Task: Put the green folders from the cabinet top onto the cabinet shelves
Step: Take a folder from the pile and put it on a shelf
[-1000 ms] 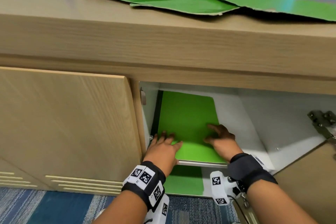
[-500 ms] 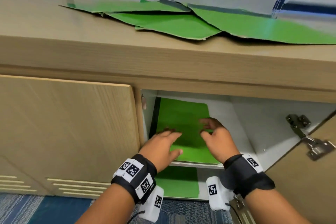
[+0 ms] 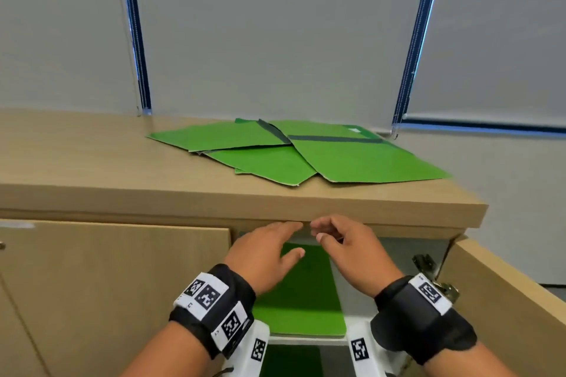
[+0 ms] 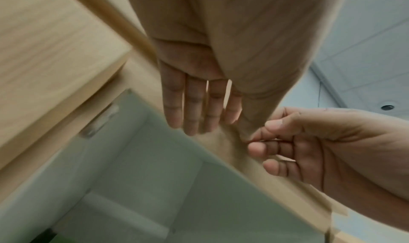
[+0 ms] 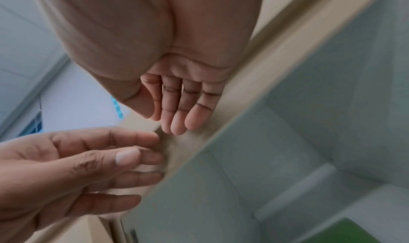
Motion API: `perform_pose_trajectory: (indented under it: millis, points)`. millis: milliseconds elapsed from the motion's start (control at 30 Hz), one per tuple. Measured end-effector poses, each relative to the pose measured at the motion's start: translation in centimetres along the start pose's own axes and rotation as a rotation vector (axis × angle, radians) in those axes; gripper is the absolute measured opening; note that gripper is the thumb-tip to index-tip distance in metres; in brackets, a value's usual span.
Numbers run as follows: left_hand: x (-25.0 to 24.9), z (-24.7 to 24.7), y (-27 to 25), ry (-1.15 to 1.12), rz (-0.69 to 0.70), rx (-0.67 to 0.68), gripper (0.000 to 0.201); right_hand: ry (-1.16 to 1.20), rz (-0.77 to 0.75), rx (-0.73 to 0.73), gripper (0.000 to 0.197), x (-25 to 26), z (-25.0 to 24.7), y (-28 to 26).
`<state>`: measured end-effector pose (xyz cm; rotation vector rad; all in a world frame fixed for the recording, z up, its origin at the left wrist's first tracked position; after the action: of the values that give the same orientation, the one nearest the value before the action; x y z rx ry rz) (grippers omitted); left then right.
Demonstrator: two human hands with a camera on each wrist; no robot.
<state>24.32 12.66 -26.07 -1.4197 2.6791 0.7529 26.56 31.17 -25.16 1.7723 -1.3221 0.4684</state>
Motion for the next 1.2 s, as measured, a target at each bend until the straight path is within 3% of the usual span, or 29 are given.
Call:
perform_pose_trajectory:
  millis: [167,267,400,467,533,700,867,1000,1133,1200]
  points:
    - [-3.3,-5.5,1.8,0.031,0.034,-0.14,0.036,0.035,-0.06,-0.077,0.017,3.8,-3.8,1.0]
    - [-4.8,-7.1,4.6,0.107,0.077,-0.184,0.041,0.033,-0.073,-0.142,0.017,5.1,-5.6,1.8]
    - [-6.6,-6.5,8.6,0.244,0.126,0.027,0.068,0.073,-0.005,-0.182,0.011,4.8,-7.0,2.7]
    - [-7.0,-5.6,9.7,0.282,0.098,0.175,0.069,0.122,0.061,-0.196,0.007,4.0,-7.3,2.8]
    - [-7.0,-5.1,10.1,0.339,0.085,0.223,0.057,0.191,0.148,-0.192,0.009,3.4,-7.6,2.8]
    - [-6.7,-5.8,9.5,0.405,0.058,0.084,0.035,0.481,0.383,-0.085,0.021,3.1,-8.2,2.2]
    - [-7.2,-7.8,7.9,0.323,0.016,-0.117,0.04,0.49,0.606,0.027,0.057,3.8,-7.8,2.5]
    - [-8.0,-8.8,5.9,0.294,0.067,-0.214,0.04,0.741,0.46,-0.165,0.062,4.9,-7.9,3.5]
    - [-8.2,-9.4,4.5,0.218,0.04,-0.218,0.054,0.867,0.281,-0.331,0.021,6.5,-8.4,5.1]
    - [-7.7,-10.0,4.2,0.163,-0.021,-0.204,0.07,0.85,0.245,-0.381,0.022,7.3,-8.8,5.5]
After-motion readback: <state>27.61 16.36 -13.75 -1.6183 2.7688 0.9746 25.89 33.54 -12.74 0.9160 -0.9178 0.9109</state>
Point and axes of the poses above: each hand's wrist, its own y-axis towards the middle knuckle, its own z-axis out of the palm, x = y × z, the point moved 1 cm from there along y, towards the middle knuckle, and after that the axes turned 1 degree about y, right-handed, at the moved point
